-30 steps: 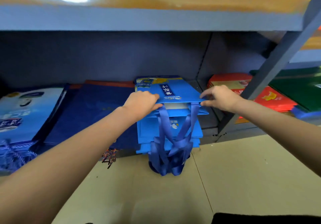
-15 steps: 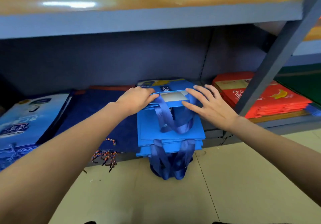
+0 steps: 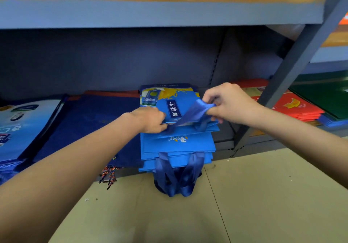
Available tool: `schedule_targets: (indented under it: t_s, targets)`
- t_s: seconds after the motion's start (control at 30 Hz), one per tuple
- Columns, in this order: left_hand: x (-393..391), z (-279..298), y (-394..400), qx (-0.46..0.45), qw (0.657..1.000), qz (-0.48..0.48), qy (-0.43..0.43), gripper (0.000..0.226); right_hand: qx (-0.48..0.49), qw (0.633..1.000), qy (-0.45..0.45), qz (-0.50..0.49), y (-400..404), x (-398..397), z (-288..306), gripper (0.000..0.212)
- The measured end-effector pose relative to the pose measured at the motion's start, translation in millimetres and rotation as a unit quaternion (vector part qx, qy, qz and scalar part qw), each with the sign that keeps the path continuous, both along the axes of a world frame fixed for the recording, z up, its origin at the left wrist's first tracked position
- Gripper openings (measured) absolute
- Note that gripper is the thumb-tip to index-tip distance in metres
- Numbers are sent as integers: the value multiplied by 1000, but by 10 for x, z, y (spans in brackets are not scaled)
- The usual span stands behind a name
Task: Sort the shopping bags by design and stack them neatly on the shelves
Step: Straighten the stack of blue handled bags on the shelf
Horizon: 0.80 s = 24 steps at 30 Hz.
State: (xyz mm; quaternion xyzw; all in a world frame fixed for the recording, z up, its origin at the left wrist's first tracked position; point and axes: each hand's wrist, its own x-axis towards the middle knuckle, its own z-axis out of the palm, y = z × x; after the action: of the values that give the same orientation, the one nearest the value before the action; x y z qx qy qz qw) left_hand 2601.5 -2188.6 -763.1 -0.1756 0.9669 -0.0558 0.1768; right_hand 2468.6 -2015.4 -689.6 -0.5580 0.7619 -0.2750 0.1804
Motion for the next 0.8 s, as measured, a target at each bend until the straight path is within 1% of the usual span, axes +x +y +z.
schedule_targets:
  t_s: [0.03,0.07,0.1,0.13,0.17,0.2,0.23,0.27,0.3,0.33,0.4,0.43,0.47,0.5,0.53,0.57,0.6,0.63,0.67,0.73,0.8]
  targets:
    - [-37,-30,17,-6,1000,-4,-10,41,46,989,-141,-11,-29,25,-17,9]
    - [-64,-63,39,-9,1000,-7,-15,42,49,963,-264,-32,-70,60,-61,9]
    - [-81,-102,51,-10,1000,-7,-14,42,8,939,-337,-64,-112,93,-128,12]
    - [-85,-133,46,-5,1000,-3,-9,41,-49,936,-337,-92,-151,112,-238,16]
    - [-88,-161,23,6,1000,4,4,41,-106,955,-256,-104,-173,122,-393,18]
    - [-83,-173,-5,18,1000,10,15,40,-148,980,-105,-77,-171,152,-585,17]
    - [-68,-172,-30,24,999,12,22,41,-157,985,67,-19,-153,197,-780,19]
    - [-47,-169,-54,19,999,8,26,42,-137,968,204,51,-135,226,-990,26]
    - [-22,-166,-80,3,999,4,33,45,-92,941,304,113,-122,243,-1194,31]
    - [-9,-154,-100,-19,999,3,41,47,-42,915,368,159,-113,281,-1336,34]
    - [-17,-137,-82,-84,993,-14,79,45,96,893,393,199,-140,354,-1479,38]
    - [-32,-138,-73,-111,984,-38,135,42,154,887,385,200,-157,374,-1517,39]
    - [-66,-140,-80,-123,967,-73,212,40,199,889,367,185,-177,389,-1532,40]
    - [-100,-133,-95,-105,952,-87,274,41,214,896,353,165,-200,389,-1551,41]
    - [-121,-119,-99,-81,938,-85,325,43,216,906,333,144,-217,389,-1570,40]
    - [-143,-109,-107,-75,936,-77,336,47,211,914,321,134,-229,394,-1578,39]
    - [-155,-103,-105,-83,939,-67,326,54,203,922,306,121,-247,400,-1570,35]
    - [-155,-99,-89,-96,943,-68,312,60,197,930,292,104,-271,406,-1554,31]
    - [-151,-93,-74,-112,936,-86,323,64,187,940,274,77,-298,408,-1527,25]
    - [-140,-89,-99,-126,923,-106,348,66,160,962,223,3,-366,402,-1446,16]
    - [-147,-37,-147,-134,911,-99,376,65,132,973,180,-64,-480,379,-1407,15]
